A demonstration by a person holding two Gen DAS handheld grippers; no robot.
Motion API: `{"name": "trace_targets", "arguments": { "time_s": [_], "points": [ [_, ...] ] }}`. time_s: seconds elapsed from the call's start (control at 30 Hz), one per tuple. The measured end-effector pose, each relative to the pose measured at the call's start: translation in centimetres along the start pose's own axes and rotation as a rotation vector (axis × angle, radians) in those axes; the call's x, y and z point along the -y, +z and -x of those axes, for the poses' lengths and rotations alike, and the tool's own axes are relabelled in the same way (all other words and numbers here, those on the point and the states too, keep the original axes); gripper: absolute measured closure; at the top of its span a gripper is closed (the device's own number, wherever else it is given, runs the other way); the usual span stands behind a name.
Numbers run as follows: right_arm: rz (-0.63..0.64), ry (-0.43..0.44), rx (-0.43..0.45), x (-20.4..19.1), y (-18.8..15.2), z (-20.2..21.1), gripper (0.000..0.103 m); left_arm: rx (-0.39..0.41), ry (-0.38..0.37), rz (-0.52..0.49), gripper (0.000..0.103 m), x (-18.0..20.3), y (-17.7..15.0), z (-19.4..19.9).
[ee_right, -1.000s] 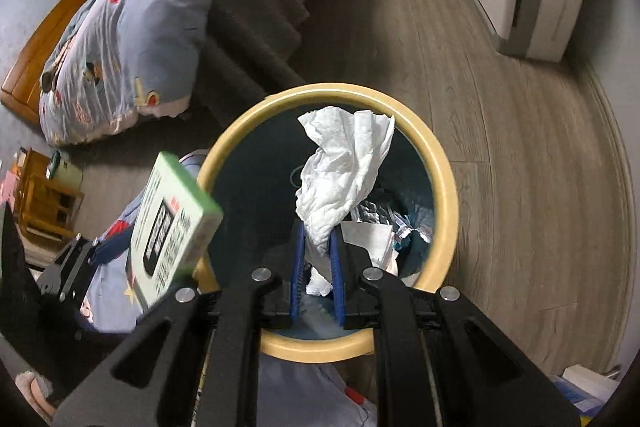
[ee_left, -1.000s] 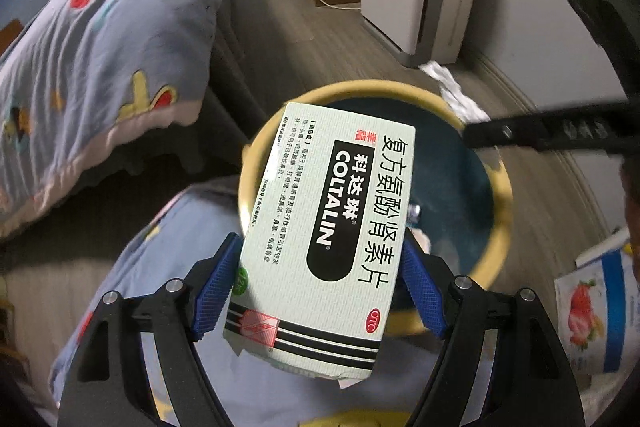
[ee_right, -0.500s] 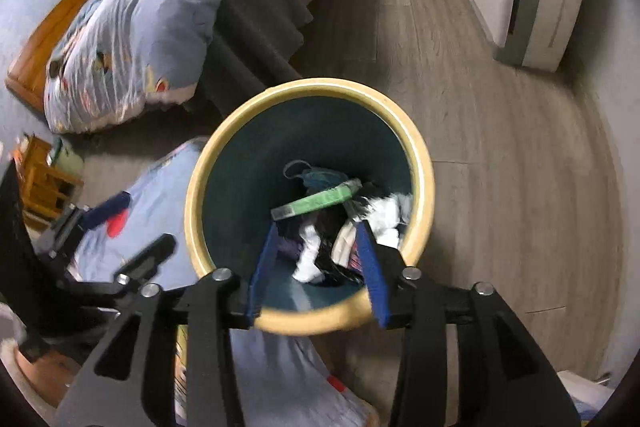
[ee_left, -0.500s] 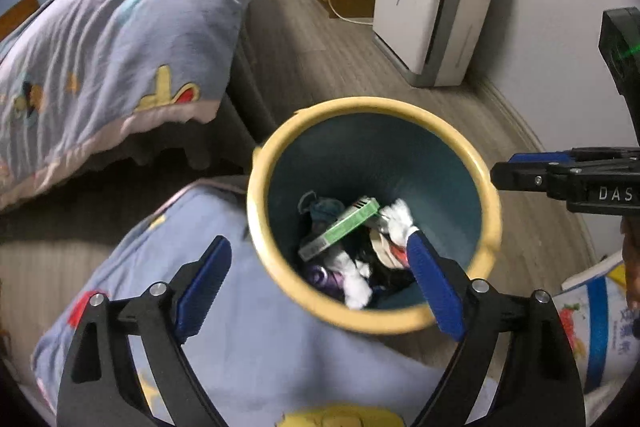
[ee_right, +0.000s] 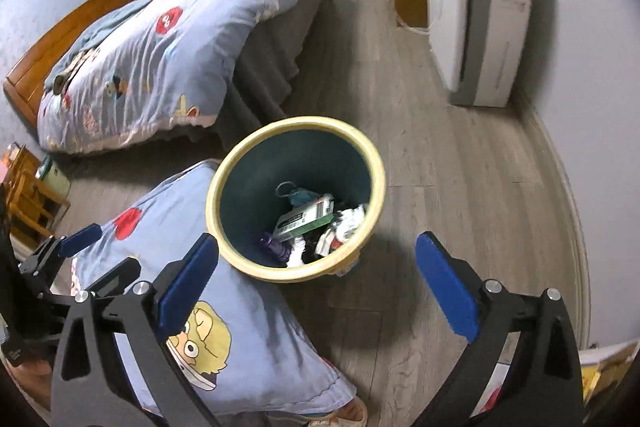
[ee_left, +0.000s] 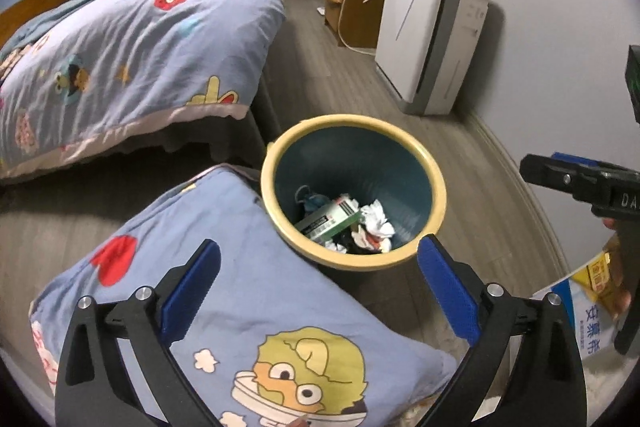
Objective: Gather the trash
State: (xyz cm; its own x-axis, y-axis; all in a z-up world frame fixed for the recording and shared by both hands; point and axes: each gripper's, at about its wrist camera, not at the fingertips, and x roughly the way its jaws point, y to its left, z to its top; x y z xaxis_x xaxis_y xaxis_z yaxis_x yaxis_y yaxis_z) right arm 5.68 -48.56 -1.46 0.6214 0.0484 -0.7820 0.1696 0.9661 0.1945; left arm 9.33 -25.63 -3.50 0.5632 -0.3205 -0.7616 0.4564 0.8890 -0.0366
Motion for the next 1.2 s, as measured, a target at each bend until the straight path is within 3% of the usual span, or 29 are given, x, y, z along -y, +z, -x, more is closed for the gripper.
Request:
{"name": "trace_targets", "arguments": {
  "time_s": [0.17,0.37,1.2],
  "points": [
    [0.001,-0.021,0.029,0.1,0.4,-0.3,0.006,0.031,0.009,-0.015,0.005,0.5,0.1,-0.2],
    [0.016,-0.023,0.022,-0.2,0.8,-1.4,0.006,0.065,0.105,-0.078,0.005,1.2,0.5,-0.4],
    [0.031,-0.04,0.007,-0.8,0.7,-1.8,0.006,0.043,0.085,-0.065,0.005,1.0,0.3,-0.4]
  ]
}}
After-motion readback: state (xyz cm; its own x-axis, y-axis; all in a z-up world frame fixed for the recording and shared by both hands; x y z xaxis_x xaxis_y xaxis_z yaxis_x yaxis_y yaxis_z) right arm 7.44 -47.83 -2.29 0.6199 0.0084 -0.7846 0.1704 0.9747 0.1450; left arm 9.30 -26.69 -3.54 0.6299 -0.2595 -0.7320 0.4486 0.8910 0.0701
